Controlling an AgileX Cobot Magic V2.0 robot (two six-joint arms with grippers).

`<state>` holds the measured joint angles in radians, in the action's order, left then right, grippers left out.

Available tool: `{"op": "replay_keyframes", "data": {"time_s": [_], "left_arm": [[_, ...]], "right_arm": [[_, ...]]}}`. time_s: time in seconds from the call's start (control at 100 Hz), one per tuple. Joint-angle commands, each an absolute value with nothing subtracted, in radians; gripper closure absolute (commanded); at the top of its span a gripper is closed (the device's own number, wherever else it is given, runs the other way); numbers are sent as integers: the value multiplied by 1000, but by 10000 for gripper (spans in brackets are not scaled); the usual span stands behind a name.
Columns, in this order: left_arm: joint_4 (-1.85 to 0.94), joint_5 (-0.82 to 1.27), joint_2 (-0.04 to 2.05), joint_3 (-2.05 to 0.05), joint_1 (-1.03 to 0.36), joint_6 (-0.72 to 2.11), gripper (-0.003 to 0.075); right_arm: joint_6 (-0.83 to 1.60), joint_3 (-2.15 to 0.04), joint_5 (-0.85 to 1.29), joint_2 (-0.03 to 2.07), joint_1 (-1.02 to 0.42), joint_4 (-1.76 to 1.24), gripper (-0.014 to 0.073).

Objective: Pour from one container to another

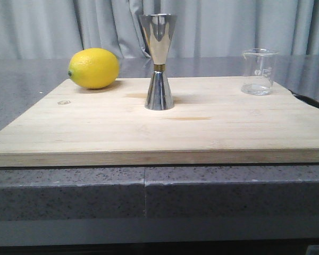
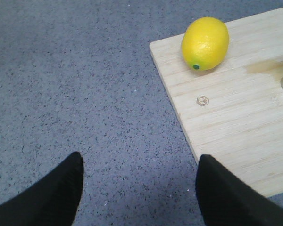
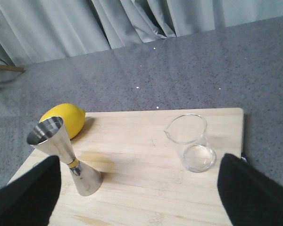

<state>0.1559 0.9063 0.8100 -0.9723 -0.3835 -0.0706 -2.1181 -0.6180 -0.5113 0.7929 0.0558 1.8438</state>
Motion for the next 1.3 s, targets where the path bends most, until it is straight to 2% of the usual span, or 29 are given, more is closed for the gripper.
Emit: {"op": "replay_keyframes", "data": {"time_s": [0.0,0.09,0.16,0.26,0.35,0.42,0.59,1.29], "left_arm": [[180,845,763,-973,-387,-111,279],[178,857,748,-971,-387,-111,283],[180,855,748,-971,-387,-111,283],[180,855,751,-971,-387,-111,312],[180,853,751,-971,-387,-111,412],[180,853,751,-971,-387,-111,511],[180,853,751,-971,-387,-111,730],[180,853,751,-971,-387,-111,741]], "right_arm": [[-2123,-644,-479,786,59,1867,-14],[-2123,-644,-481,786,59,1867,-12],[-2123,-644,-483,786,59,1867,27],[-2123,-644,-488,786,59,1867,202],[-2123,-644,-488,786,59,1867,386],[-2123,-644,-488,786,59,1867,498],[-2123,-644,-488,786,59,1867,659],[-2123,-644,-483,786,59,1867,662]]}}
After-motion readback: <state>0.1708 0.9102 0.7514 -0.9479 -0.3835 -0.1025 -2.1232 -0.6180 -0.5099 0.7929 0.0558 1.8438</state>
